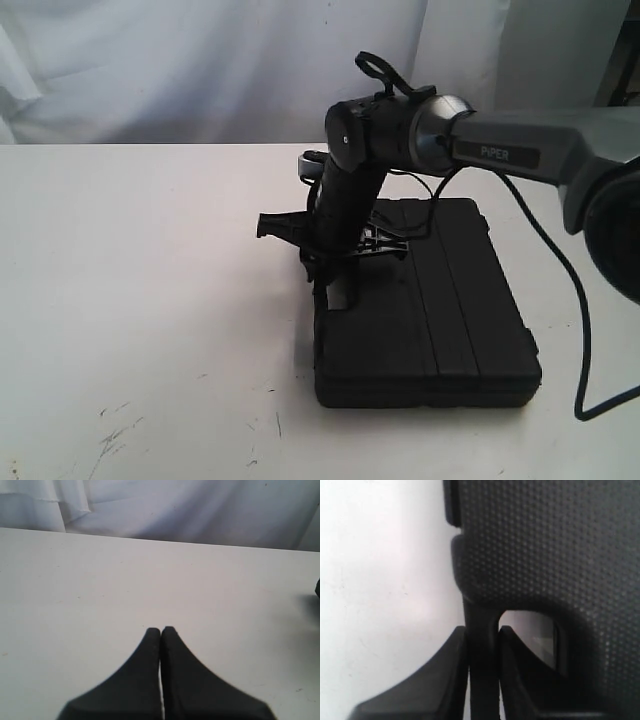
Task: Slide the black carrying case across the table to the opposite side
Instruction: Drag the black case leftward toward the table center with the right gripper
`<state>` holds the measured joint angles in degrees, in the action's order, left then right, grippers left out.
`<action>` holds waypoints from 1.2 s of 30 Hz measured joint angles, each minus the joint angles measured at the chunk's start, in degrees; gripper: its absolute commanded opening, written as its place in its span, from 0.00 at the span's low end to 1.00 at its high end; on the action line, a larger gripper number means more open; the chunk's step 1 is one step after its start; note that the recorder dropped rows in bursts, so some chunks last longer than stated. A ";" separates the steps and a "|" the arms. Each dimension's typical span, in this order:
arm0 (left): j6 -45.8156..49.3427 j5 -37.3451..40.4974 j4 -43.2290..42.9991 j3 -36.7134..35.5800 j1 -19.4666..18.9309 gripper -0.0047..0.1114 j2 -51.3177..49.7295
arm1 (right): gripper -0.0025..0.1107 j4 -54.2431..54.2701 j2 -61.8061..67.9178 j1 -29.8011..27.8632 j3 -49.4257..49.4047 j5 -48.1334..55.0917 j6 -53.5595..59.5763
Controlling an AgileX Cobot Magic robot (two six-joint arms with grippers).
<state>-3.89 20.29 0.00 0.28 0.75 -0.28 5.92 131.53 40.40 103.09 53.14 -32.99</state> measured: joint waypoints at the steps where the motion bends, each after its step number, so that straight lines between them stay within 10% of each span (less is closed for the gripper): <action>1: 0.00 0.00 0.00 0.00 0.00 0.04 0.00 | 0.02 0.00 0.30 0.31 0.66 0.00 -0.38; 36: 0.00 0.00 0.00 0.00 0.00 0.04 0.00 | 0.02 2.97 10.91 5.89 19.76 2.24 -5.14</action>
<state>-3.89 20.29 0.00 0.28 0.75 -0.28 8.89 142.44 46.29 122.85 55.39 -38.13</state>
